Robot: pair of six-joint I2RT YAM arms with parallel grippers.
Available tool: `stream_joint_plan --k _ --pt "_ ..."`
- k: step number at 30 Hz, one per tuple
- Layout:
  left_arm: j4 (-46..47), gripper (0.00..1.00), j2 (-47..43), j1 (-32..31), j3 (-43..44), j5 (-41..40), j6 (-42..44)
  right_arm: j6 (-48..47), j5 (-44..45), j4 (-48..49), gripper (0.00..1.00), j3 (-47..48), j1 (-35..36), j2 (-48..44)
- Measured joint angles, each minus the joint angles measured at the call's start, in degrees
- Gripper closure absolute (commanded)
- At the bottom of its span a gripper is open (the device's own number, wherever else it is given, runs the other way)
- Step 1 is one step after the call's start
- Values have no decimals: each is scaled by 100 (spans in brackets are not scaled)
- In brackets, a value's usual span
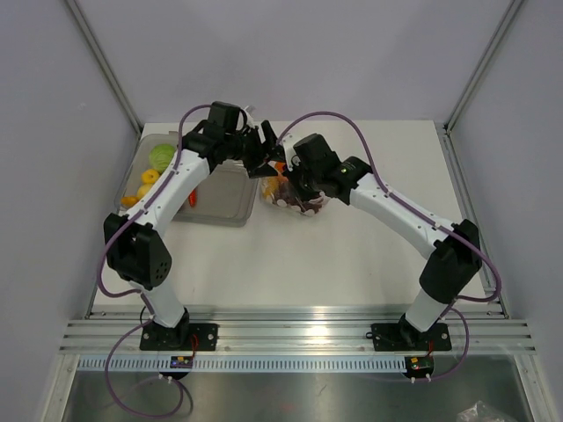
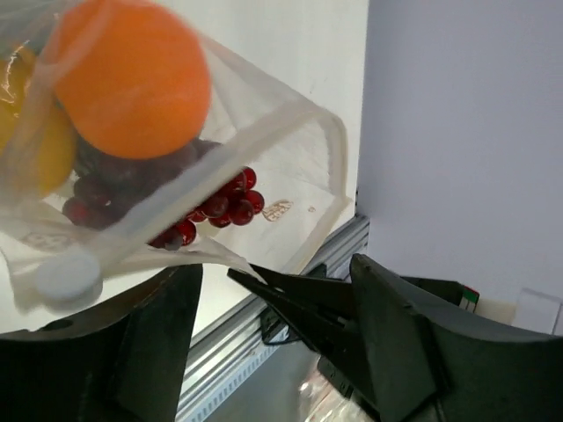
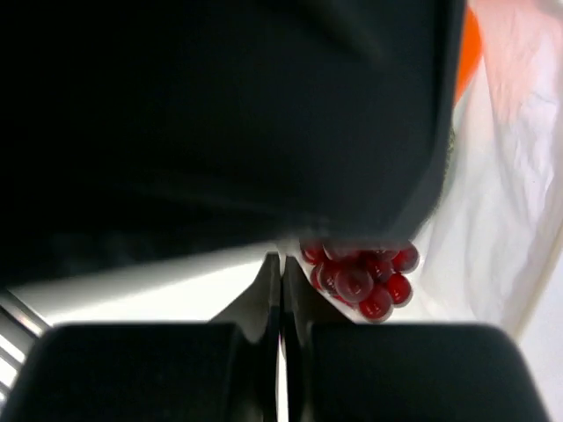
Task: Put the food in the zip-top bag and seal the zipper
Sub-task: Zip the zipper food storage bag at the center of the board.
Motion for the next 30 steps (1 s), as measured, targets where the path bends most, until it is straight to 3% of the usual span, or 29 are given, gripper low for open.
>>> stream_joint_plan --k 5,10,14,21,23,27,30 --pt "-319 31 188 396 894 542 1023 -186 2 275 100 -249 -31 -328" --pt "-367 41 -61 894 942 872 2009 -293 -264 343 100 -426 -203 -389" --pt "-13 44 -710 1283 -9 988 2651 -396 -450 350 100 -496 -323 -404" --pt "1606 45 -1344 1635 -2175 1300 3392 -511 -820 348 100 -498 -542 -498" --pt "2323 42 -1482 1635 -2957 1338 3598 -555 -905 321 100 -498 -605 -498" --pt "3279 27 -1971 1484 -4186 1241 4308 -586 -1062 310 100 -498 -667 -498" --pt "3659 25 -2282 1176 -4363 1132 5051 -595 -1176 308 100 -498 -680 -498"
